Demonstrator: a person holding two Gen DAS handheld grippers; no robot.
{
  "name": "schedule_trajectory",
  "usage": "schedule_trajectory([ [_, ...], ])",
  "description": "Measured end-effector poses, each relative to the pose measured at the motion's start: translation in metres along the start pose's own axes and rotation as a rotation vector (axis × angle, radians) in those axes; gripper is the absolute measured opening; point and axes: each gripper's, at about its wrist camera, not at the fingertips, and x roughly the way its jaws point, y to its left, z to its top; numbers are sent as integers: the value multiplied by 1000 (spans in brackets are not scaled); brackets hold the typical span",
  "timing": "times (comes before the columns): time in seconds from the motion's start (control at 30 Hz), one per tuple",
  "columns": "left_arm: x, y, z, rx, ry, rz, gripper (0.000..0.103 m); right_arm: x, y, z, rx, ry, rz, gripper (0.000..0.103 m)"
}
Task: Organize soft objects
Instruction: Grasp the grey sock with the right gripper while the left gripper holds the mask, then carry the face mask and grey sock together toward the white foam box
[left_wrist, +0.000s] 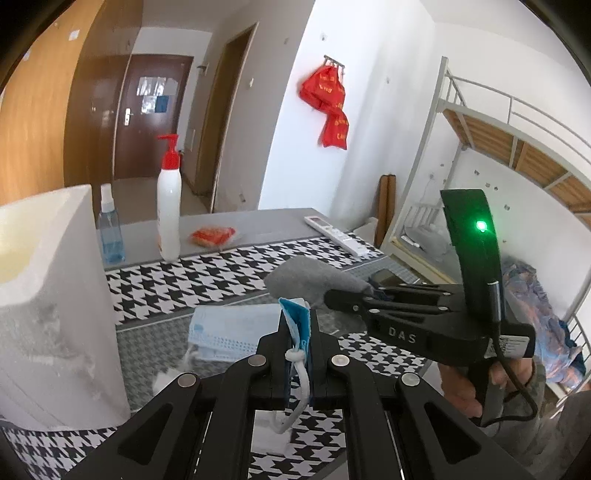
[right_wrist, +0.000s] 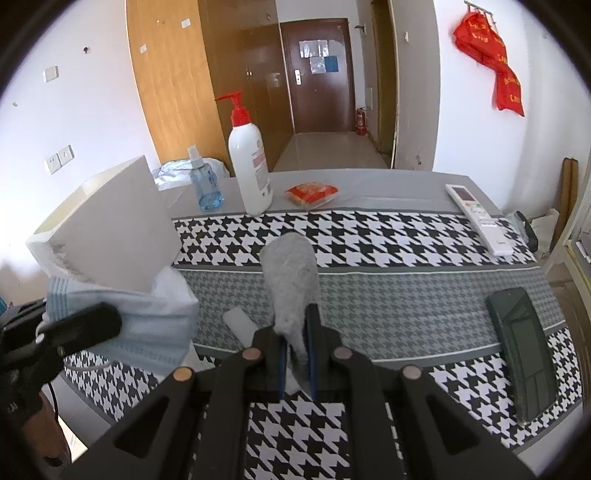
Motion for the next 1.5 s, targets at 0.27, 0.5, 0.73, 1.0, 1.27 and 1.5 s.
schedule_trajectory([
  [0.27,-2,-2,4,25,-13,58,6,-13,2,-1,-15,-42,-2,12],
  [0.5,-7,-1,8,45,-29,85,6,-28,6,-2,-20,-78,1,12],
  [0.73,-13,-2,11,65,-51,119,6,-39,11,-2,-28,-107,1,12],
  [1.0,-21,0,17,72,-74,144,6,-50,17,1,-44,-140,3,12],
  [1.27,-25,2,22,77,-81,184,6,-58,22,4,-53,-171,4,12],
  [1.5,-33,5,26,80,-100,206,6,-64,25,6,-56,-193,10,12],
])
